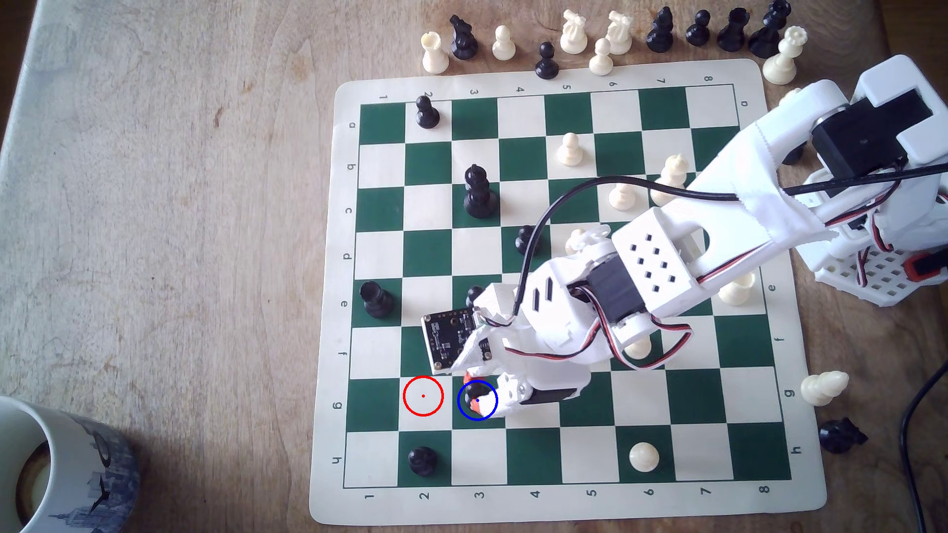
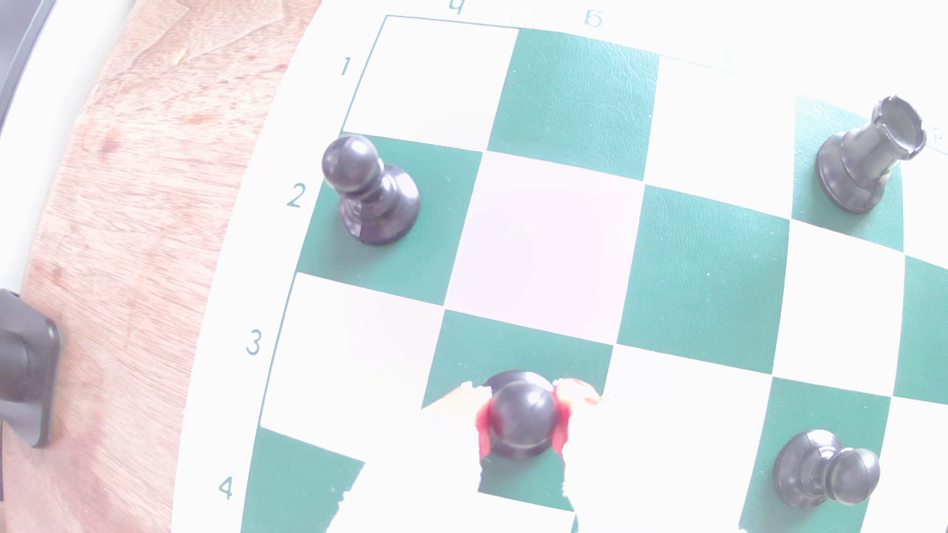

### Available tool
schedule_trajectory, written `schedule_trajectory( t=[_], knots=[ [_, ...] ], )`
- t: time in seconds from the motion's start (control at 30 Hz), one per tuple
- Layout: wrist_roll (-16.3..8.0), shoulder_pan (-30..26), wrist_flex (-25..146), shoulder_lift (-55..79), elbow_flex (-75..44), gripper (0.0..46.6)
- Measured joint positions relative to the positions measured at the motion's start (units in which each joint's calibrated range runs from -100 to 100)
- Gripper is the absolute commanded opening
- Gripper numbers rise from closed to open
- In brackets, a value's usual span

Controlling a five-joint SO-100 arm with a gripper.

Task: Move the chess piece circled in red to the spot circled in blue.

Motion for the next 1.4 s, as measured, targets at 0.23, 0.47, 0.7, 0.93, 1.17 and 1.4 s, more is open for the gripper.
schedule_trajectory(
  t=[0.23, 0.47, 0.7, 0.93, 1.17, 1.4],
  knots=[
    [0.0, 0.0, 0.0, 0.0, 0.0, 5.2],
    [0.0, -0.1, 0.0, 0.0, 0.0, 16.8],
    [0.0, -0.1, 0.8, 0.0, -0.7, 18.8],
    [0.0, -0.1, 8.0, -2.3, -2.3, 19.0],
    [-0.3, -0.1, 21.7, -16.5, -2.0, 18.7],
    [-1.9, -0.1, 27.4, -38.1, 15.5, 14.8]
  ],
)
